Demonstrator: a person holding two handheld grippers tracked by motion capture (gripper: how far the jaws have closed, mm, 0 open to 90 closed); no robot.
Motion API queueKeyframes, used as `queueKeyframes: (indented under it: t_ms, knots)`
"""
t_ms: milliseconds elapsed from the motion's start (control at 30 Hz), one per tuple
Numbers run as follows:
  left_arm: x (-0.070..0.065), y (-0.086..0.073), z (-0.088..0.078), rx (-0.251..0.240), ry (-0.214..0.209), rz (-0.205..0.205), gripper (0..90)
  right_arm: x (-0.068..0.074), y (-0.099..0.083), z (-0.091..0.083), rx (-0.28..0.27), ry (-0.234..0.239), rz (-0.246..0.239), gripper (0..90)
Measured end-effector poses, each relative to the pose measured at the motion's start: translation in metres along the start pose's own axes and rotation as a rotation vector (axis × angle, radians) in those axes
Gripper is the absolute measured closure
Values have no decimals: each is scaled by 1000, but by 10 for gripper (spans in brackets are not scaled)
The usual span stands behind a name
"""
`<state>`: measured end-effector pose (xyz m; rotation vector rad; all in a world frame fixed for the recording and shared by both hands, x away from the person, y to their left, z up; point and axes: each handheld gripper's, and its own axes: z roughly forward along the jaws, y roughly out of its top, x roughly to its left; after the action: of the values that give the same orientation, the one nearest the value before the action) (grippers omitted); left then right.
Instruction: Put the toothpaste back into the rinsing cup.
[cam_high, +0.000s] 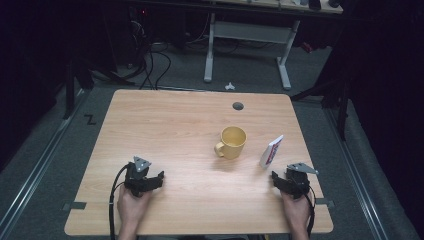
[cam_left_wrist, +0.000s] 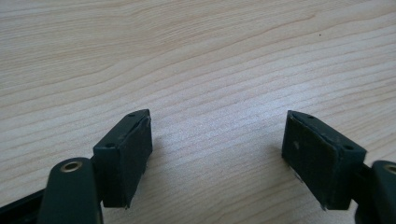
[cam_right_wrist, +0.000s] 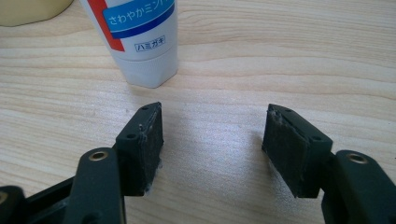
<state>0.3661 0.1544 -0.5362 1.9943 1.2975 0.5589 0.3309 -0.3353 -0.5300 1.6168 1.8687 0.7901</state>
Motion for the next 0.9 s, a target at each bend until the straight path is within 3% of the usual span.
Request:
queueKeyframes:
  t_ms: [900]
  knots:
    - [0,0,0,0,-2,1,247,2,2,2,2,-7,6,341]
